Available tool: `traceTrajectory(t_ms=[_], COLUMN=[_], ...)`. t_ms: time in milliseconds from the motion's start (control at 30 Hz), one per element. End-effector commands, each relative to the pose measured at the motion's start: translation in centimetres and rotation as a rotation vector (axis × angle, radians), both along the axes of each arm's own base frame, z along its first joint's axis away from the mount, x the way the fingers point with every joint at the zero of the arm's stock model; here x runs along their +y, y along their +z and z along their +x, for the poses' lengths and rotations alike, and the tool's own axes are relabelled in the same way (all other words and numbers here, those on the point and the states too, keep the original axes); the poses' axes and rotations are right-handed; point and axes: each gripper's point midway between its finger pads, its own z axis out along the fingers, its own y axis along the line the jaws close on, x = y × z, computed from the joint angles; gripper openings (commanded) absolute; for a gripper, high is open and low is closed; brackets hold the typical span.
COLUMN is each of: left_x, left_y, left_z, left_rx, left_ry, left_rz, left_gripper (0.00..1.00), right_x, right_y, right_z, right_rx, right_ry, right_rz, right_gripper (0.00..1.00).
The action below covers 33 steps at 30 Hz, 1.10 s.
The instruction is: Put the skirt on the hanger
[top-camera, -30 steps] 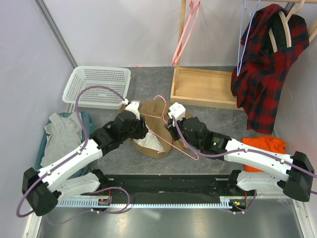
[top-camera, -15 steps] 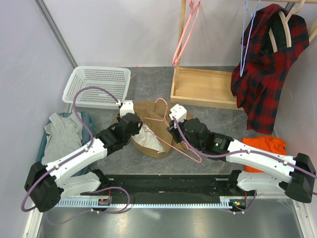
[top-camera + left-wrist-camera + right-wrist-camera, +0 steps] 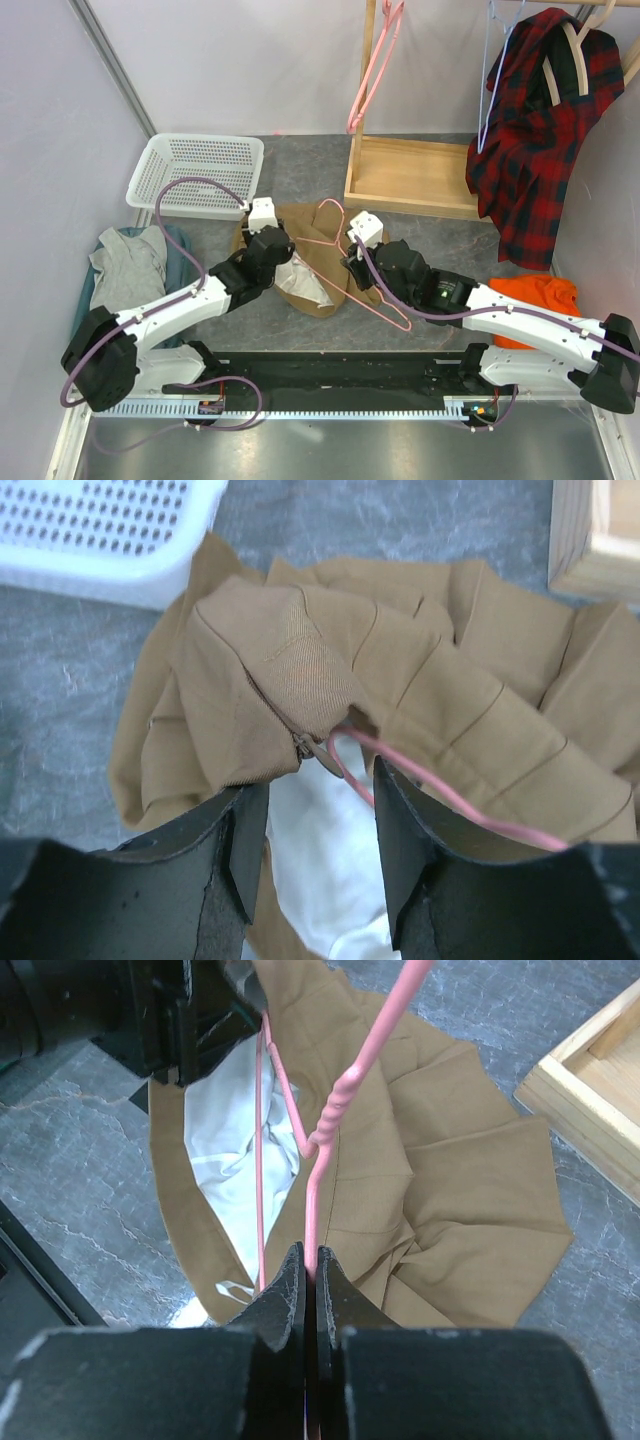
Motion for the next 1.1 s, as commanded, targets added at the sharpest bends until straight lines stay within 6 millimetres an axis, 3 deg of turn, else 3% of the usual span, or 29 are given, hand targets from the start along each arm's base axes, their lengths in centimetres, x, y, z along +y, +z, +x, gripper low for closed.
traceTrajectory(t_ms=[0,300,500,833,1067], left_x=[-0.1,1.5,3.3,4.2,4.8], left_y=[3.0,0.9,0.8,0.9,-1.7], left_z=[2.5,3.4,3.9,3.9,4.2], left_rx=[-0.159,-0.153,-0.16,-0.14,-0.071], left_ry=[0.055,0.185,0.259,0.183,0.106], left_rz=[-0.02,0.042,0.077,0.008,-0.178], left_gripper=[0.52,0.47,0.41,0.5,0.5], right_x=[-0.3,-0.5,-0.5,-1.0,-0.6], right_y=[0.5,0.2,-0.7,-1.6,-1.8], right_z=[0.1,-0.1,0.2,3.8,5.0], right_rx=[-0.01,0.005,0.017,-0.069,-0.072], right_ry=[-0.023,-0.031,-0.055,-0.211,-0.256], right_rz=[0.021,0.027,0.017,-0.063,-0.07], right_gripper=[0.0,0.0,0.0,0.0,0.0])
